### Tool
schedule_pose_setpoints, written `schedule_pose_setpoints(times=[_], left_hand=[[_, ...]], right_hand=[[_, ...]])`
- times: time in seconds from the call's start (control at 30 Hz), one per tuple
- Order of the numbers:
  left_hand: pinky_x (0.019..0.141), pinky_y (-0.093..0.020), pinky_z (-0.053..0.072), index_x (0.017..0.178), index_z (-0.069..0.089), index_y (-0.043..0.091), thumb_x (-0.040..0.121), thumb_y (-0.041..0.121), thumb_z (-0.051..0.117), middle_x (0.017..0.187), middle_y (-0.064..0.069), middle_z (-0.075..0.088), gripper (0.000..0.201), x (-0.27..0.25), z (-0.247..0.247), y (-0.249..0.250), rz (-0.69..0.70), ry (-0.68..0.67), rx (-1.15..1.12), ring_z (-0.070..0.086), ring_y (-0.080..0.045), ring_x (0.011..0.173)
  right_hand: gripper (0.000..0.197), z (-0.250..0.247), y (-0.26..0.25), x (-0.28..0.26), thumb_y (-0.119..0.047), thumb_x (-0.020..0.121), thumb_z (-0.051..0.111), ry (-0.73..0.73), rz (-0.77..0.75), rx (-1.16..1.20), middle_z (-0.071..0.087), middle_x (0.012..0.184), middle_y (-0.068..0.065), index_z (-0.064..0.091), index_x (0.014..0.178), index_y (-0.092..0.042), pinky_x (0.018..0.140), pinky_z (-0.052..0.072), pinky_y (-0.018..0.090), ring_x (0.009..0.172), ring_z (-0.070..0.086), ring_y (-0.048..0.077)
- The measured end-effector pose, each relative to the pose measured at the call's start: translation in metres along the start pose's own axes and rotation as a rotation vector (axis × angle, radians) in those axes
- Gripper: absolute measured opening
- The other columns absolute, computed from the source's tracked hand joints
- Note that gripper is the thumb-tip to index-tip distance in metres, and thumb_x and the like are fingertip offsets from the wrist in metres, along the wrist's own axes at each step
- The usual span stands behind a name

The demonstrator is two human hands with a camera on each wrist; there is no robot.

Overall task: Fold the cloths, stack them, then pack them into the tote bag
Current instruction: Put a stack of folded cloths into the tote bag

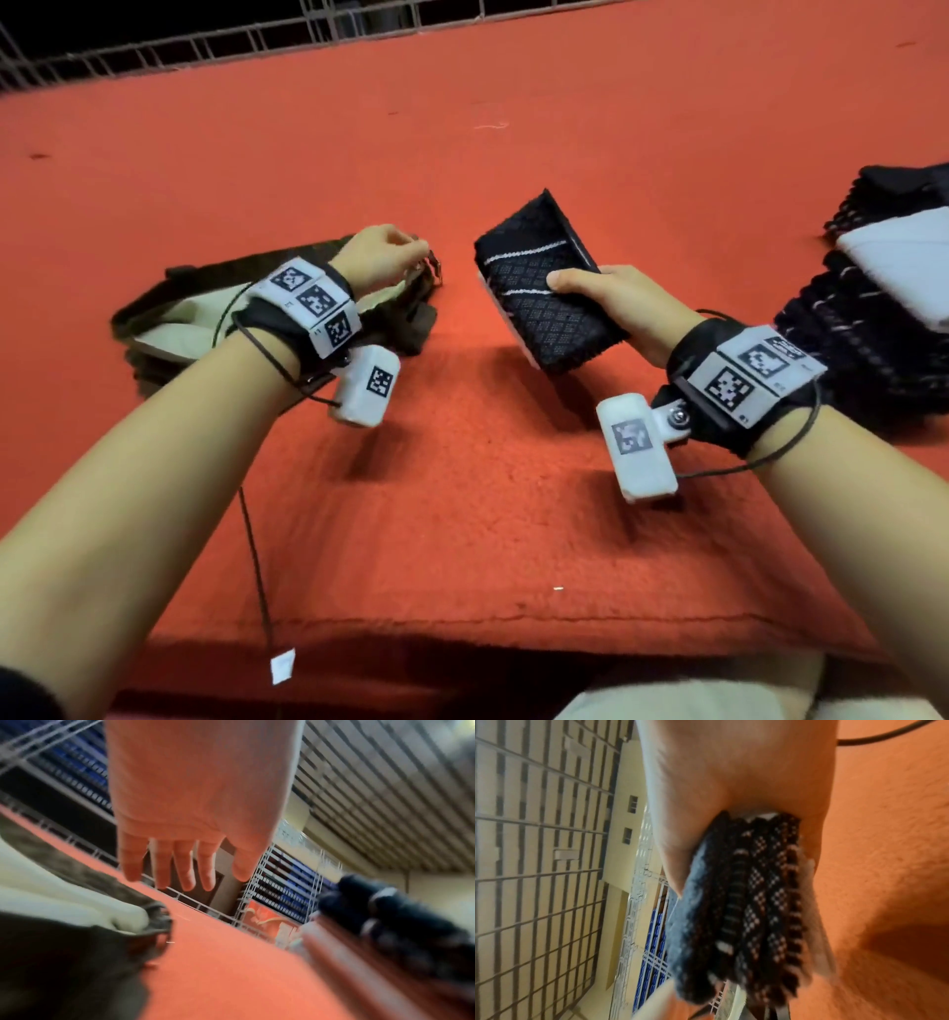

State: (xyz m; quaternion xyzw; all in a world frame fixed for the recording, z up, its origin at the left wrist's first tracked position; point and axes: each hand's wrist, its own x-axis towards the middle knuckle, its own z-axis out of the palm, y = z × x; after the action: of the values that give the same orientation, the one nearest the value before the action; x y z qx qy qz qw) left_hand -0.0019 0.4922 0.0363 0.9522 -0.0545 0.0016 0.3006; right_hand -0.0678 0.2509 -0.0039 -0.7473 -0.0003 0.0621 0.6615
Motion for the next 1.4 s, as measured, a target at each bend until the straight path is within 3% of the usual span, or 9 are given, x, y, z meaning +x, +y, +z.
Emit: schedule_pose_setpoints(times=[0.13, 0.27, 0.5, 0.7, 0.8, 0.93, 1.13, 1.3, 1.4], left_hand=[[0.058, -0.028, 0.031, 0.068, 0.045, 0.005, 0.095, 0.030, 0.049, 0.072, -0.009, 0.047, 0.037, 0.002, -0.004, -0.047, -0.019, -0.100, 0.274, 0.047, -0.022, 0.068], [0.100, -0.027, 0.036, 0.125, 0.056, 0.012, 0.085, 0.040, 0.062, 0.123, -0.003, 0.059, 0.050, 0.003, -0.013, -0.087, 0.026, -0.112, 0.266, 0.053, -0.020, 0.117], [0.109, -0.025, 0.027, 0.139, 0.041, 0.009, 0.094, 0.035, 0.052, 0.144, -0.005, 0.043, 0.053, -0.009, -0.016, -0.117, -0.065, -0.283, 0.250, 0.041, -0.018, 0.131], [0.084, -0.025, 0.038, 0.097, 0.069, 0.017, 0.091, 0.023, 0.053, 0.101, -0.003, 0.066, 0.019, -0.019, -0.067, -0.141, -0.072, 0.210, 0.061, 0.058, -0.015, 0.093], [0.106, -0.041, 0.025, 0.109, 0.064, 0.032, 0.089, 0.043, 0.039, 0.137, -0.003, 0.045, 0.033, -0.023, -0.075, -0.173, -0.380, 0.426, 0.184, 0.034, -0.033, 0.128], [0.114, -0.047, 0.007, 0.135, 0.043, 0.041, 0.090, 0.047, 0.042, 0.156, -0.009, 0.006, 0.045, -0.028, -0.062, -0.195, -0.628, 0.272, 0.221, 0.012, -0.041, 0.138], [0.115, -0.037, 0.015, 0.143, 0.037, 0.028, 0.096, 0.047, 0.036, 0.150, -0.017, 0.029, 0.051, -0.021, -0.062, -0.191, -0.578, 0.045, 0.305, 0.024, -0.036, 0.138], [0.115, -0.037, 0.018, 0.142, 0.038, 0.028, 0.070, 0.074, 0.030, 0.150, -0.009, 0.035, 0.085, -0.034, -0.062, -0.164, -0.462, -0.171, 0.181, 0.030, -0.030, 0.138], [0.115, -0.031, 0.013, 0.146, 0.033, 0.022, 0.095, 0.057, 0.032, 0.153, -0.007, 0.029, 0.062, -0.037, -0.042, -0.132, -0.392, -0.286, 0.145, 0.023, -0.024, 0.141]], right_hand=[[0.036, 0.007, 0.007, 0.012, -0.030, 0.085, 0.062, 0.004, 0.096, 0.174, 0.067, 0.112, 0.016, 0.065, 0.109, -0.003, 0.087, 0.050, 0.038, 0.089, 0.063, 0.026], [0.026, 0.031, -0.001, 0.029, -0.028, 0.095, 0.045, -0.151, 0.134, 0.379, 0.072, 0.089, 0.004, 0.061, 0.106, -0.010, 0.069, 0.057, 0.027, 0.075, 0.068, 0.016], [0.028, 0.102, -0.019, 0.071, -0.030, 0.096, 0.039, -0.288, 0.219, 0.647, 0.069, 0.091, 0.010, 0.058, 0.100, -0.010, 0.072, 0.057, 0.039, 0.078, 0.067, 0.023], [0.027, 0.148, -0.030, 0.106, -0.032, 0.096, 0.040, -0.312, 0.244, 0.661, 0.068, 0.085, 0.012, 0.055, 0.100, -0.010, 0.066, 0.056, 0.055, 0.074, 0.067, 0.028], [0.027, 0.164, -0.029, 0.120, -0.032, 0.096, 0.042, -0.291, 0.272, 0.663, 0.069, 0.082, 0.014, 0.056, 0.099, -0.009, 0.066, 0.054, 0.058, 0.070, 0.068, 0.028], [0.028, 0.181, -0.026, 0.125, -0.030, 0.094, 0.049, -0.216, 0.315, 0.480, 0.068, 0.098, 0.015, 0.053, 0.114, -0.010, 0.069, 0.057, 0.052, 0.072, 0.068, 0.028], [0.036, 0.172, -0.017, 0.125, -0.023, 0.092, 0.055, -0.145, 0.311, 0.433, 0.068, 0.101, 0.015, 0.053, 0.123, -0.005, 0.054, 0.057, 0.034, 0.072, 0.069, 0.025], [0.033, 0.122, -0.015, 0.108, -0.025, 0.097, 0.043, -0.217, 0.285, 0.624, 0.063, 0.112, 0.022, 0.050, 0.121, -0.003, 0.072, 0.053, 0.060, 0.097, 0.063, 0.037], [0.041, 0.092, -0.017, 0.089, -0.026, 0.096, 0.045, -0.152, 0.281, 0.641, 0.064, 0.115, 0.021, 0.047, 0.130, -0.003, 0.069, 0.055, 0.058, 0.101, 0.064, 0.038]])
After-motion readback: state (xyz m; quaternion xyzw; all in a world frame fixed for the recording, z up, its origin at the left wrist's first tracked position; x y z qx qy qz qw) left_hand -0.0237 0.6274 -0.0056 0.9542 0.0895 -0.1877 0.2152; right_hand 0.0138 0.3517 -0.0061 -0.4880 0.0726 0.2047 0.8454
